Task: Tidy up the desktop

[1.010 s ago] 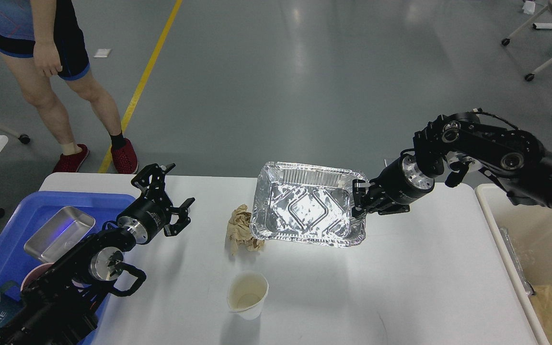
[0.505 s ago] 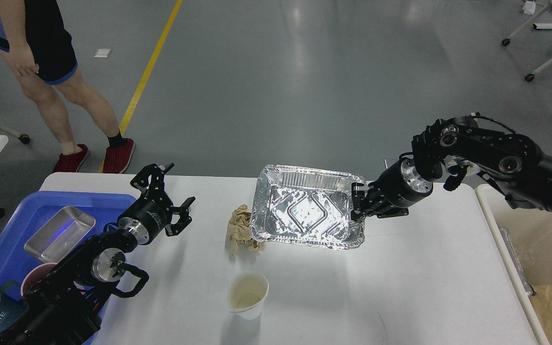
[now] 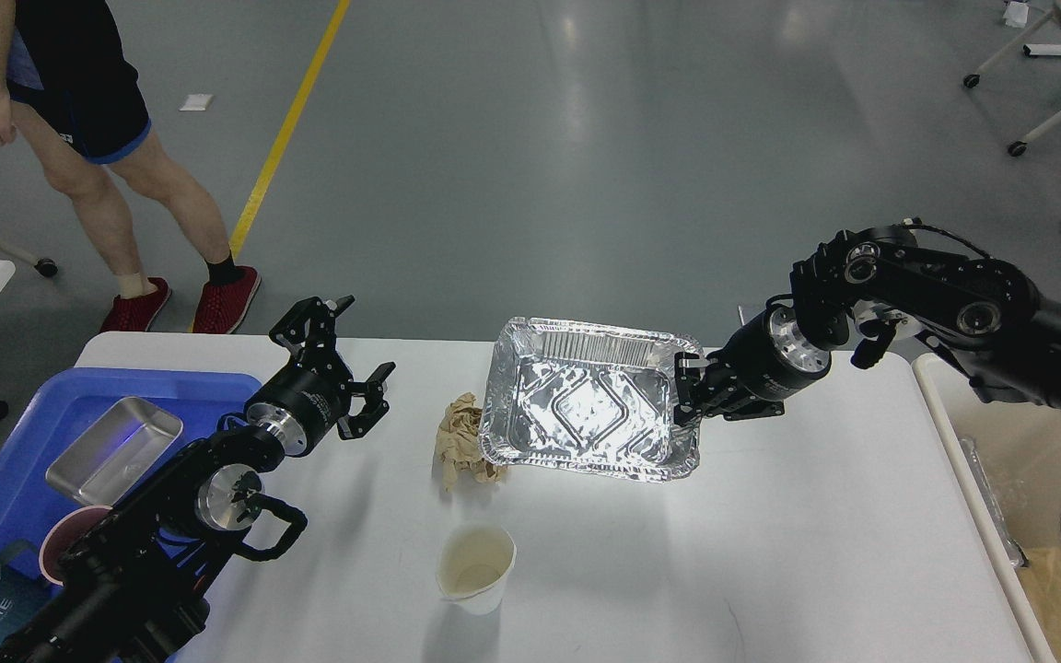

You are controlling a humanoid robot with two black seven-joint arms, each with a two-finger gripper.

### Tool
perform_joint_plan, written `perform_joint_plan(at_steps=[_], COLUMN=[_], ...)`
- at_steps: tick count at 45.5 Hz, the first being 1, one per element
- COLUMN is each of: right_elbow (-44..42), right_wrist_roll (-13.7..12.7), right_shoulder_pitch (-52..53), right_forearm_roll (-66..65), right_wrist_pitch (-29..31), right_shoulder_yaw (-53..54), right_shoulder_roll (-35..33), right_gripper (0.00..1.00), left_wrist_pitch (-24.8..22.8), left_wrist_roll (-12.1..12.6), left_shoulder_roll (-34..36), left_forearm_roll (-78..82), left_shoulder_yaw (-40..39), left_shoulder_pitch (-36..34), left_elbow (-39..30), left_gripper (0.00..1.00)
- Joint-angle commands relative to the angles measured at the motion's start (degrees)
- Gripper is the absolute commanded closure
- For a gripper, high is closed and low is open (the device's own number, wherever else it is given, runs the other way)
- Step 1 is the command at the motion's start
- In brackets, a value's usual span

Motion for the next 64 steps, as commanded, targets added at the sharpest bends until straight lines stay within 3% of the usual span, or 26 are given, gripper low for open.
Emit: perform_joint_plan(at_steps=[1,10,18,26,32,46,53,64], right_elbow=[0.0,0.0,0.1,0.0,0.1,0.1,0.1,0.4], right_wrist_roll=[0.0,0.0,0.0,0.0,0.0,0.0,0.1,0.1], right_shoulder_pitch=[-0.4,-0.8,-0.8,-0.9,-1.2,-1.3,-1.4,-1.9], right_forearm_roll=[-0.1,-0.1,-0.1,-0.1,-0.1,-0.1,-0.1,-0.1], right_wrist_pitch=[0.0,0.1,0.0,0.0,0.1,0.1,0.1,0.0], right_shoulder_yaw=[0.0,0.0,0.0,0.0,-0.1,0.0,0.0,0.0], right_shoulder_roll=[0.0,-0.3,-0.3,-0.4,-0.6,-1.0,-1.0,-1.0], right_gripper=[1.00,1.00,1.00,1.00,1.00,1.00,1.00,1.00], left_wrist_pitch=[0.6,0.8,0.1,-3.5,-6.1,-7.9,-10.2,-13.0], left_wrist_roll=[0.4,2.0,5.1,6.8,7.6,8.2,11.9,14.6], left_shoulder_roll=[1.7,12.1,26.2,38.2,46.3,57.4,61.9,66.6], left_forearm_roll=[-0.1,-0.3,-0.3,-0.2,-0.2,0.0,0.7,2.1], left_shoulder_yaw=[0.7,5.3,12.4,21.0,25.6,26.1,26.3,26.4], left_shoulder_pitch=[1.0,1.7,1.7,1.6,1.2,-2.2,-4.1,-4.2], left_elbow=[-3.1,-9.9,-19.3,-28.8,-32.1,-38.1,-39.8,-40.0], left_gripper=[0.03,0.03,0.03,0.03,0.03,0.03,0.03,0.03])
